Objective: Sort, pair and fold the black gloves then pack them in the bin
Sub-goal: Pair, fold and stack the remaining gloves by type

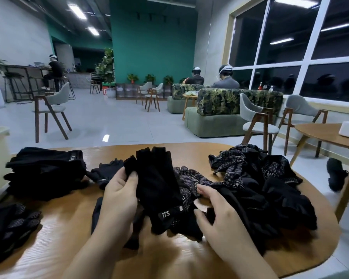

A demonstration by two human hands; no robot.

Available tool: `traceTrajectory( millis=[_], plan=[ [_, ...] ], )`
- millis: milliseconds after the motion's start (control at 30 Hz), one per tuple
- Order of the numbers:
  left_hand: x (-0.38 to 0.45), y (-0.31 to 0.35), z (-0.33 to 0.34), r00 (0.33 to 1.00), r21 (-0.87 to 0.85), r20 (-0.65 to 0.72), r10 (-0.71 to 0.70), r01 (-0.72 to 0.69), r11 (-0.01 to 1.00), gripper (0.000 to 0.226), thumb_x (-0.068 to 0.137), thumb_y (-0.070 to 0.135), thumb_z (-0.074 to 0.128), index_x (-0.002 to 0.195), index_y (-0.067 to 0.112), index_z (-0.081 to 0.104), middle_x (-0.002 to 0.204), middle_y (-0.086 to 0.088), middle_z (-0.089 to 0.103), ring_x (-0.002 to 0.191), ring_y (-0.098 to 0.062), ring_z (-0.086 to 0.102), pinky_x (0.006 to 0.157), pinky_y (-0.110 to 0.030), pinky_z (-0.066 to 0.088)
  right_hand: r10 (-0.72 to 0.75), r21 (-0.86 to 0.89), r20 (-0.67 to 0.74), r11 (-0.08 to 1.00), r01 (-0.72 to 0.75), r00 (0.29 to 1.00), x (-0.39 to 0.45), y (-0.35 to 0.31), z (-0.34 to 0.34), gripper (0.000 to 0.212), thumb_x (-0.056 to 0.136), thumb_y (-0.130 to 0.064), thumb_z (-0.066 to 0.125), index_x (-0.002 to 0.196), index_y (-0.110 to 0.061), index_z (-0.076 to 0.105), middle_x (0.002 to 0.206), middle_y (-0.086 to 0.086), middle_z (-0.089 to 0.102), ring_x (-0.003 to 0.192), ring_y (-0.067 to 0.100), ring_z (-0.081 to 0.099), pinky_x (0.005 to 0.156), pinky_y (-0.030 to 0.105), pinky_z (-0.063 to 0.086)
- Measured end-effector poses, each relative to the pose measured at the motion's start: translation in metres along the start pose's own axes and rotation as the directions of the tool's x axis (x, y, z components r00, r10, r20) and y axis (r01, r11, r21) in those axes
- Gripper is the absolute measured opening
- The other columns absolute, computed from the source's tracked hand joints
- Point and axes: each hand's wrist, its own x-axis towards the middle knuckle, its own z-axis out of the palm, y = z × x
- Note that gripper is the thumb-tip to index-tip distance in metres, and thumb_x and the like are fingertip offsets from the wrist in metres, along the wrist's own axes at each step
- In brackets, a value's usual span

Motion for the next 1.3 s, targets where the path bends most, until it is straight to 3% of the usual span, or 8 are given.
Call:
traceTrajectory(
  millis=[100, 233, 500, 667, 833, 967, 1133, 1300],
  plan=[
    [0.001, 0.007, -0.012, 1.000, -0.023, 0.012, -0.011, 0.011, 1.000, 0.025, 0.099, 0.014, 0.041, 0.110, 0.012, 0.064, 0.099, -0.013, 0.072, 0.090, -0.025, 0.070, 0.074, -0.037, 0.058, -0.100, 0.034, 0.247, 0.995, 0.094, 0.964, 0.008, -0.026, 0.014, 0.084, 0.086, -0.023, 0.062, 0.133, -0.065, 0.007, 0.137, -0.044, 0.017, 0.127, -0.019, 0.024, 0.105, 0.008, 0.021],
    [0.002, 0.013, -0.031, 1.000, 0.025, -0.014, -0.005, 0.006, 1.000, 0.025, 0.099, 0.012, 0.041, 0.109, 0.013, 0.065, 0.097, -0.013, 0.072, 0.090, -0.027, 0.070, 0.070, -0.032, 0.058, -0.096, 0.083, 0.370, 0.994, 0.070, 0.924, 0.020, -0.048, 0.037, 0.100, 0.082, -0.034, 0.069, 0.125, -0.075, -0.012, 0.148, -0.032, 0.009, 0.123, 0.003, 0.045, 0.100, 0.026, 0.040],
    [0.006, 0.019, -0.067, 0.996, -0.004, -0.075, -0.058, 0.058, 0.998, 0.026, 0.100, 0.016, 0.040, 0.107, 0.021, 0.065, 0.096, -0.006, 0.074, 0.085, -0.022, 0.071, 0.069, -0.035, 0.060, -0.145, 0.359, 0.289, 0.933, 0.033, 0.946, 0.019, -0.070, 0.077, 0.092, 0.081, -0.010, 0.059, 0.132, -0.069, 0.010, 0.135, -0.043, 0.021, 0.075, -0.013, 0.045, 0.084, 0.023, 0.044],
    [0.018, 0.009, -0.090, 0.996, 0.138, -0.086, 0.032, -0.020, 0.990, 0.028, 0.100, 0.010, 0.041, 0.113, 0.020, 0.063, 0.103, -0.003, 0.072, 0.095, -0.019, 0.069, 0.072, -0.030, 0.058, -0.239, 0.268, 0.118, 0.942, 0.201, 0.964, 0.013, -0.068, 0.094, 0.066, 0.078, -0.013, 0.046, 0.127, -0.053, 0.028, 0.137, -0.036, 0.020, 0.120, -0.010, 0.039, 0.093, 0.020, 0.045],
    [0.033, -0.004, -0.099, 0.998, 0.343, 0.015, 0.066, -0.067, 0.937, 0.043, 0.096, 0.003, 0.046, 0.125, 0.034, 0.052, 0.118, 0.013, 0.063, 0.109, 0.002, 0.057, 0.089, -0.023, 0.050, -0.277, 0.197, 0.058, 0.945, 0.261, 0.959, 0.011, -0.061, 0.103, 0.051, 0.079, -0.022, 0.052, 0.127, -0.035, 0.040, 0.137, -0.020, 0.034, 0.113, -0.013, 0.042, 0.097, 0.004, 0.030],
    [0.039, -0.025, -0.116, 0.999, 0.707, -0.033, 0.018, 0.010, 0.707, 0.080, 0.092, 0.017, 0.058, 0.151, 0.026, 0.005, 0.153, 0.000, 0.023, 0.139, -0.012, 0.023, 0.111, -0.027, 0.024, -0.210, 0.119, 0.184, 0.974, 0.191, 0.960, 0.008, -0.059, 0.105, 0.061, 0.077, -0.047, 0.042, 0.134, -0.025, 0.046, 0.134, -0.023, 0.030, 0.129, -0.006, 0.031, 0.106, 0.004, 0.018],
    [0.024, -0.023, -0.128, 0.978, 0.830, 0.157, 0.136, -0.205, 0.519, 0.054, 0.072, 0.060, 0.057, 0.122, 0.042, 0.050, 0.146, 0.013, 0.032, 0.139, -0.012, 0.022, 0.112, -0.030, 0.021, -0.166, 0.052, 0.278, 0.986, 0.157, 0.946, 0.008, -0.061, 0.101, 0.074, 0.071, -0.059, 0.031, 0.138, -0.029, 0.038, 0.133, -0.025, 0.029, 0.129, -0.006, 0.029, 0.108, 0.010, 0.020],
    [-0.002, -0.023, -0.133, 0.889, 0.777, 0.457, -0.031, -0.382, 0.500, 0.071, 0.048, 0.090, 0.052, 0.109, 0.054, 0.054, 0.134, 0.038, 0.028, 0.133, 0.020, 0.005, 0.102, -0.005, 0.013, -0.140, 0.036, 0.312, 0.990, 0.135, 0.940, 0.006, -0.060, 0.100, 0.073, 0.069, -0.053, 0.026, 0.138, -0.029, 0.036, 0.133, -0.019, 0.038, 0.126, -0.004, 0.033, 0.107, 0.018, 0.027]
  ],
)
